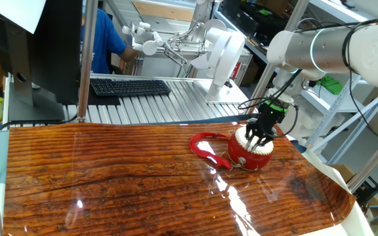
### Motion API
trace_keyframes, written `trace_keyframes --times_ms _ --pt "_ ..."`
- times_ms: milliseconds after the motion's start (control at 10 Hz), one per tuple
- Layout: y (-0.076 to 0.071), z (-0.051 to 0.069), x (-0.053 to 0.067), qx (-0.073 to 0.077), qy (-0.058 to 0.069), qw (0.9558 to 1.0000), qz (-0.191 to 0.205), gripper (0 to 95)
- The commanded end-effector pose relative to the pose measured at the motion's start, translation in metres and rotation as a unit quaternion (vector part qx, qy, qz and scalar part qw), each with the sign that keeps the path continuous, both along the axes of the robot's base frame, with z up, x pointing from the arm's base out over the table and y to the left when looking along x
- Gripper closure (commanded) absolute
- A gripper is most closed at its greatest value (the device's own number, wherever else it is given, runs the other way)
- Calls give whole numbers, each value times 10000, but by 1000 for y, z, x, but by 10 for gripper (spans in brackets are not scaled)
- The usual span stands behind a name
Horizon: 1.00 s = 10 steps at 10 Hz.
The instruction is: Play the drum
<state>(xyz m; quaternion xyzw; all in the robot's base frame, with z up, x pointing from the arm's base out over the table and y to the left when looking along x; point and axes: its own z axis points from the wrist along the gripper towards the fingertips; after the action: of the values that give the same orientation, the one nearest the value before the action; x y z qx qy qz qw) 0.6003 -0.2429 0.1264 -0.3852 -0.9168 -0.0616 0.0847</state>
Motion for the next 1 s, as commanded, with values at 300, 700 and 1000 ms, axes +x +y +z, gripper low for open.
trace_keyframes --times_ms 300,700,1000 --pt "-1 -3 0 -17 -31 10000 7 950" --pt "-1 -5 0 -8 -41 10000 32 950" --pt "-1 -6 0 -12 -47 10000 42 950"
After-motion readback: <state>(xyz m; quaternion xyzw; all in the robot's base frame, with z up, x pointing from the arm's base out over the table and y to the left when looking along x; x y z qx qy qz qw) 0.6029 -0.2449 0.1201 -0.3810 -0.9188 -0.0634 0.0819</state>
